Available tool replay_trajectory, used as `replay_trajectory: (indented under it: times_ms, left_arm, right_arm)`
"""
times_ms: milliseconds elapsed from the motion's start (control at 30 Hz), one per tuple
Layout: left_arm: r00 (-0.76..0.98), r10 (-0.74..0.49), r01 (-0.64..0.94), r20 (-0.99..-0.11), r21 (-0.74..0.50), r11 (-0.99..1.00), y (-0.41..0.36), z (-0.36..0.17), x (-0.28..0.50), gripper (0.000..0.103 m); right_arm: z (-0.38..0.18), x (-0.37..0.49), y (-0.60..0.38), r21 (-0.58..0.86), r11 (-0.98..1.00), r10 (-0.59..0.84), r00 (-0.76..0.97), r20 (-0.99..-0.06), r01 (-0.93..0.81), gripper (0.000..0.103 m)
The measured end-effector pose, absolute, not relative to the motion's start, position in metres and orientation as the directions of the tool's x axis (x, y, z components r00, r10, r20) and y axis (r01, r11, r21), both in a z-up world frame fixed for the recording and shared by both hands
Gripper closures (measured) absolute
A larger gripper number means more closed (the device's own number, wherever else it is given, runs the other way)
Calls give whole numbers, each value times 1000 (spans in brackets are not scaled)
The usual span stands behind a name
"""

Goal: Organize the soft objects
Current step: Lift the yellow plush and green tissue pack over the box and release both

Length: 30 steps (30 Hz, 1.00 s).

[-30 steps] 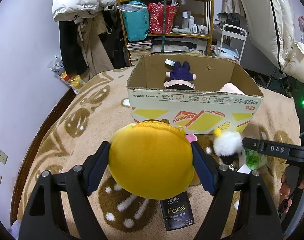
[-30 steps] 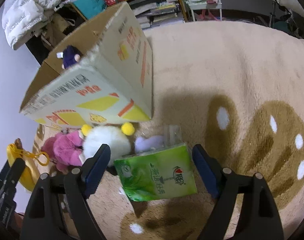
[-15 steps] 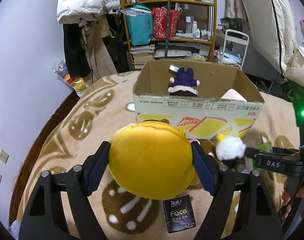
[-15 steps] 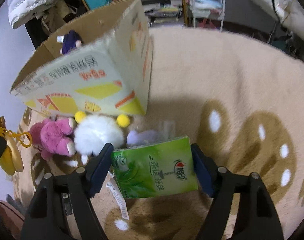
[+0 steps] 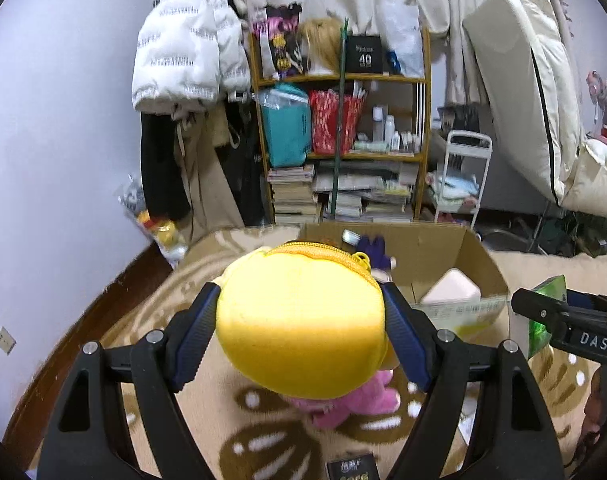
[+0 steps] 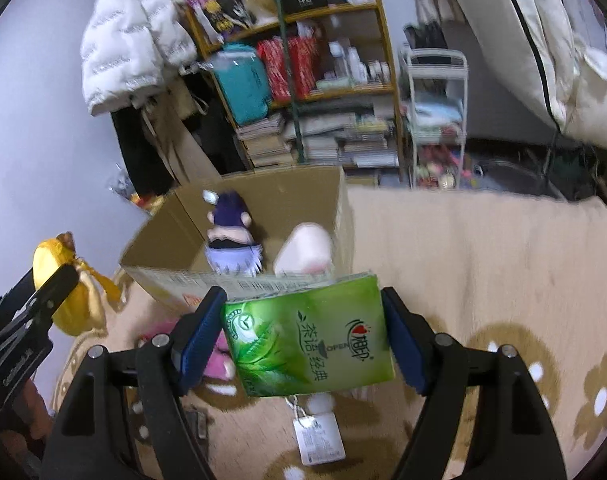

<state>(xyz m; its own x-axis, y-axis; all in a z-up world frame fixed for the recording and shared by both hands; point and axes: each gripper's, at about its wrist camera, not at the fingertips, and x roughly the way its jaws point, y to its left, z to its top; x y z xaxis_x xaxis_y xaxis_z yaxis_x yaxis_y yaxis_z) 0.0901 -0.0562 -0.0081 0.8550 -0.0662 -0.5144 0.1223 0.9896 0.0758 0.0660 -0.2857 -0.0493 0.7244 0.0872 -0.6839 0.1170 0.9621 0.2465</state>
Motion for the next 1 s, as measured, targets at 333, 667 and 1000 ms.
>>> replay_trajectory:
  times_ms: [333, 667, 1000]
  left_arm:
    - [870, -123, 180, -478, 75, 981, -67, 19, 134, 24]
    - [812, -197, 267, -549, 49, 962, -88, -19, 180, 23]
    - [775, -149, 261, -614, 97, 961, -103, -50, 193, 14]
  right_arm:
    - [-9, 102, -286, 256, 967, 147, 792, -592, 12, 22]
    - [-31, 138, -292, 276, 961, 189, 806, -562, -33, 22]
    - [-62, 155, -308, 360, 933, 247, 765, -595, -21, 20]
